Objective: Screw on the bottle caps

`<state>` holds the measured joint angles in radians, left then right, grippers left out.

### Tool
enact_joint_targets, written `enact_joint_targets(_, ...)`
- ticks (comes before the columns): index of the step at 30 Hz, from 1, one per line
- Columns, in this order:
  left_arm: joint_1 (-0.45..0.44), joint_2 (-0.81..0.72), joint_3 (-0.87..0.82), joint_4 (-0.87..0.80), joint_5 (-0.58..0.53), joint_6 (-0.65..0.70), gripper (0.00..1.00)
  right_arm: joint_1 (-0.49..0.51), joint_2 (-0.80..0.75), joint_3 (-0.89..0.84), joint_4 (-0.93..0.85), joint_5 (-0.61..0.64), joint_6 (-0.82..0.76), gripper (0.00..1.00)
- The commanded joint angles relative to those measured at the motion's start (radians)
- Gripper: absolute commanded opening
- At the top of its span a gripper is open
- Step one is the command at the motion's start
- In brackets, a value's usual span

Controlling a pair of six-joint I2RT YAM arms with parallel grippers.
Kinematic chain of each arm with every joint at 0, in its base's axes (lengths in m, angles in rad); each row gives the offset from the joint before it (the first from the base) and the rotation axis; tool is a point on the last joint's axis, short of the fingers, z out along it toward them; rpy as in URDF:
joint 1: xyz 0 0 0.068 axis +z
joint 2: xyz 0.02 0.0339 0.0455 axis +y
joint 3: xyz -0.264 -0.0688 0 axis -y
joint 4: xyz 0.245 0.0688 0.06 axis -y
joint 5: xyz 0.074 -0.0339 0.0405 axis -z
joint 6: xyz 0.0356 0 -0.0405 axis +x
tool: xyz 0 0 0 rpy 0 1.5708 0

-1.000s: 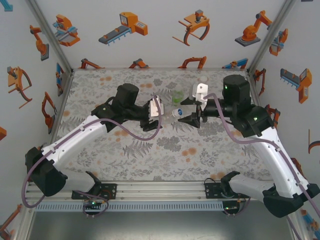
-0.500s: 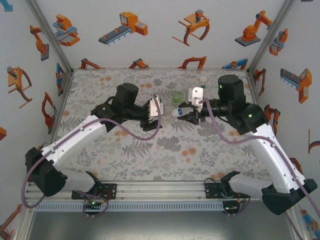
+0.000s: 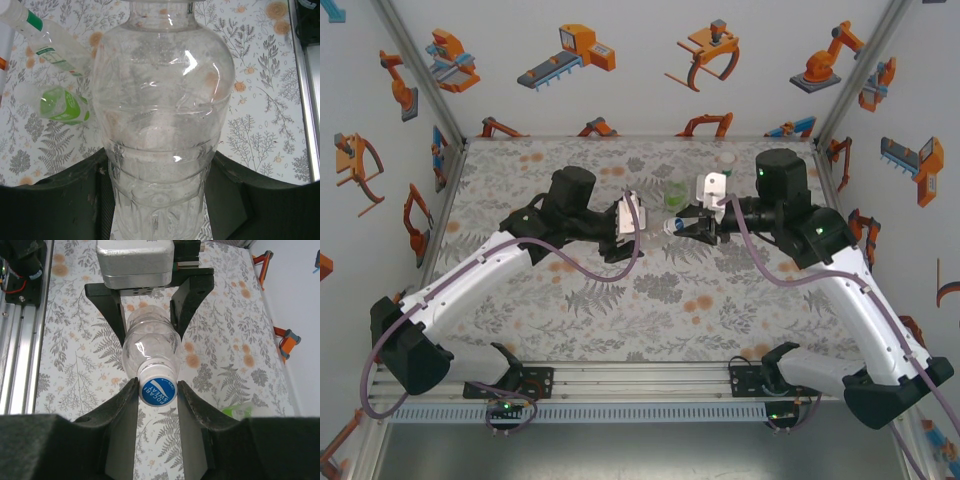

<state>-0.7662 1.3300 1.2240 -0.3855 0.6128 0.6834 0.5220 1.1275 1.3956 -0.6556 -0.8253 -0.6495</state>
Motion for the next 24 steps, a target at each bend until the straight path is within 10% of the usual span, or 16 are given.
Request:
enact_joint_targets(1, -0.005, -0.027, 0.013, 0.043, 0.024, -0.02, 0.0, 0.005, 0.001, -0.024, 0.041, 0.007, 0.142, 0.16)
enact_joint_targets(12, -0.004, 0.035, 0.039, 0.134, -0.075, -0.05, 0.0, 0.006, -0.056, -0.171, 0.198, 0.505, 1.262, 0.07)
enact_joint_targets(19, -0.004, 0.085, 0.074, 0.125, -0.078, -0.024, 0.0, 0.004, -0.001, -0.21, 0.152, 0.493, 1.911, 0.06)
enact_joint_targets(24, -0.006, 0.086, 0.074, 0.13, -0.071, -0.027, 0.0, 0.004, 0.035, -0.216, 0.132, 0.446, 2.013, 0.07)
